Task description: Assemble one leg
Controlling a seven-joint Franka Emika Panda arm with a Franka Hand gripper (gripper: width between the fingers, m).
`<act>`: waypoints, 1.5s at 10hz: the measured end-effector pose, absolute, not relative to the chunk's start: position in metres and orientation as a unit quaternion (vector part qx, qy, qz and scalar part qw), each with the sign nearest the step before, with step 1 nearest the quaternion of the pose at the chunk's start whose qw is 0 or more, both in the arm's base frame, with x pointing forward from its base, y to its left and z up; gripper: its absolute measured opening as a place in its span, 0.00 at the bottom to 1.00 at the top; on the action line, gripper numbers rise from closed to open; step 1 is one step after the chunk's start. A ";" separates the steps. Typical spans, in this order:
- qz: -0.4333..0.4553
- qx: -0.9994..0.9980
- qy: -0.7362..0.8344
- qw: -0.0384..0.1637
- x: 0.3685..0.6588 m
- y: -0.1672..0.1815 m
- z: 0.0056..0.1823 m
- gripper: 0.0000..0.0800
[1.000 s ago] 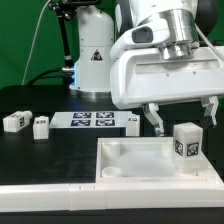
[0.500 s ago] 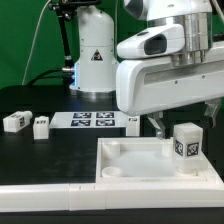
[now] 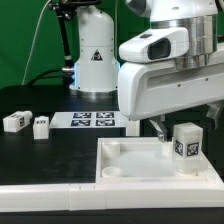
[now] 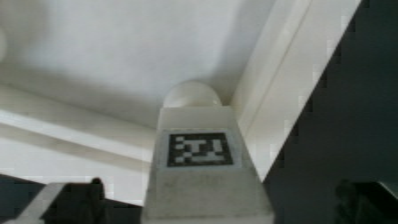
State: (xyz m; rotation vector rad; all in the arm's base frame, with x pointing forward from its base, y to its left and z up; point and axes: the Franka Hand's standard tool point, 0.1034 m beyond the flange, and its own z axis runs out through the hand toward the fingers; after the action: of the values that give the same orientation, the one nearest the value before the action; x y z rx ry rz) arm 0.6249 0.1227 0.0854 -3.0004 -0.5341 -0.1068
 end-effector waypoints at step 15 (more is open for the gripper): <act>-0.026 -0.901 0.428 0.073 0.622 0.123 0.084 0.37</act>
Offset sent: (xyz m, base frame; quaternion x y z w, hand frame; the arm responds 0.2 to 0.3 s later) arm 0.0000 0.0000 0.0000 0.0000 0.0000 0.0000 1.0000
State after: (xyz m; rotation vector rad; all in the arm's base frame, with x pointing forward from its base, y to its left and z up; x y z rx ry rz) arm 0.6218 0.1235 0.0835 -2.7051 1.2851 -0.0770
